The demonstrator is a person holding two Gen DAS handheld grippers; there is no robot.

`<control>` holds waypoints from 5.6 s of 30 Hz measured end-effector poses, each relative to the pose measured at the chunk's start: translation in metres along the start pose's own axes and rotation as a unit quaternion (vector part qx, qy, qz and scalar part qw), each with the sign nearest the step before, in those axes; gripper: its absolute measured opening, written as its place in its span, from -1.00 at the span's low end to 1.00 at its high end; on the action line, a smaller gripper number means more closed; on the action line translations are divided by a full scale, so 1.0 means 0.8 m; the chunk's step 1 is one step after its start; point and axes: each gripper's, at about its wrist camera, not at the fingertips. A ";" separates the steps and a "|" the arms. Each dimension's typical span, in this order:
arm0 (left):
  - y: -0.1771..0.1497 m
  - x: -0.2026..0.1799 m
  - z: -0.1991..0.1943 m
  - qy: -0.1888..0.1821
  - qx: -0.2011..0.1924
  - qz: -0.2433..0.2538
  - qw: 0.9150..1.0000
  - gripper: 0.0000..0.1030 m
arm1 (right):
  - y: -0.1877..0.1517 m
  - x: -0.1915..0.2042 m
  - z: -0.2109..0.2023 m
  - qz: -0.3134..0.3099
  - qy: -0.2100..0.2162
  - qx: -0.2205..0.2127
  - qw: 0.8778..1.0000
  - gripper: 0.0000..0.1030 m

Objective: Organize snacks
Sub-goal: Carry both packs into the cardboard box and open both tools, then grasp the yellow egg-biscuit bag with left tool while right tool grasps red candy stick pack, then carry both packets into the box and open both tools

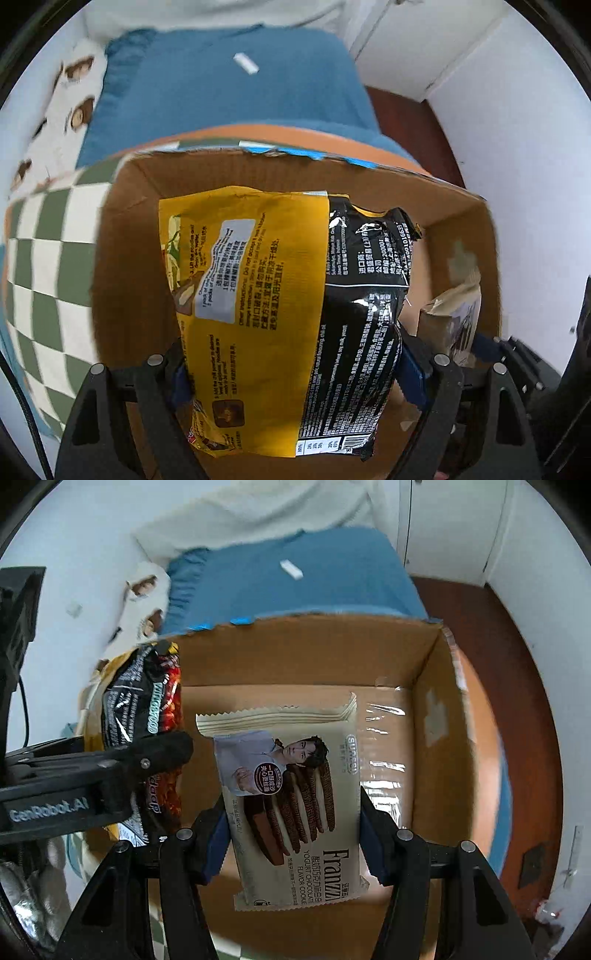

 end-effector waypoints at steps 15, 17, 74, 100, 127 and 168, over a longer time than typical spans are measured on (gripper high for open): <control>0.048 0.028 0.052 0.028 0.045 -0.019 0.998 0.81 | 0.026 -0.012 0.112 0.000 -0.006 0.069 0.998 0.92; 0.044 0.029 0.044 0.033 0.039 -0.018 0.999 0.81 | 0.026 -0.004 0.110 -0.004 -0.013 0.073 0.997 0.92; -0.284 0.073 -0.125 0.117 -0.100 0.027 0.988 0.82 | -0.257 -0.020 -0.098 0.065 0.007 -0.060 0.996 0.57; -0.307 0.113 0.024 0.126 0.013 0.054 0.990 -0.05 | -0.305 -0.001 0.088 0.007 -0.061 0.074 0.995 0.04; -0.330 0.151 0.067 0.107 0.098 0.004 0.989 0.00 | -0.329 0.085 0.137 -0.019 -0.043 0.095 0.994 0.17; -0.014 -0.009 -0.078 0.147 -0.059 0.087 0.984 -0.14 | -0.067 0.030 -0.040 -0.043 -0.066 -0.080 0.994 -0.08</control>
Point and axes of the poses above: each gripper's, at about its wrist camera, not at the fingertips, and z roughly the way its jaws point, x to its left, y to its top, and after that the axes turned 7 degrees about -y, right-handed
